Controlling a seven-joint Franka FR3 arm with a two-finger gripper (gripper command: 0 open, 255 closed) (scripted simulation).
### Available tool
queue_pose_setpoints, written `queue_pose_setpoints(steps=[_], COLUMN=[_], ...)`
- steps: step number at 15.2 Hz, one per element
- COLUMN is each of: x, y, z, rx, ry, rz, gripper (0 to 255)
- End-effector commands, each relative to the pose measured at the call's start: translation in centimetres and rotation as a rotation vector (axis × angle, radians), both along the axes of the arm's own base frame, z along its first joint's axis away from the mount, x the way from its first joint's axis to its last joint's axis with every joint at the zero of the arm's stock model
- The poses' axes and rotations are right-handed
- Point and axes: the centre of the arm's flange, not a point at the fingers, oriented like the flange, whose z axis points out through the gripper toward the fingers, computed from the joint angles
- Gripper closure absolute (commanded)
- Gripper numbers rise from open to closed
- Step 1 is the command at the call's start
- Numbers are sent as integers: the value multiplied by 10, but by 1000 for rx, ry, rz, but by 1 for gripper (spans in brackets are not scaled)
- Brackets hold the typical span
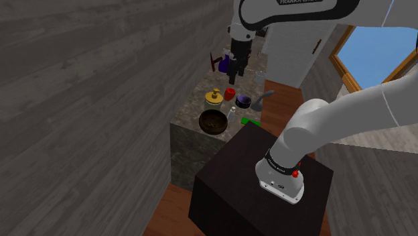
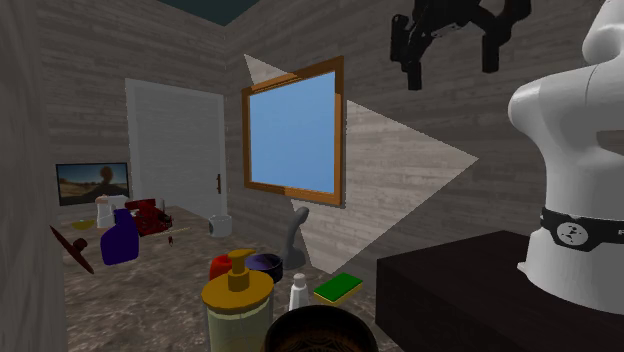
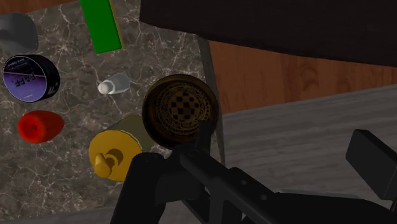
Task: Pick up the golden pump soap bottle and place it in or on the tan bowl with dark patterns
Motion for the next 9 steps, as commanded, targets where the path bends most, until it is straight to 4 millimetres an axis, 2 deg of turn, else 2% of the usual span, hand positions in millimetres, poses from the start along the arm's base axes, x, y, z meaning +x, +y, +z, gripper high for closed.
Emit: queue_pose_setpoints(steps=[1, 9], x=[12, 67], y=[-19, -79], z=[-18, -84], rx=[0, 2], ry=[-4, -14], rz=[3, 13], gripper=[0, 0])
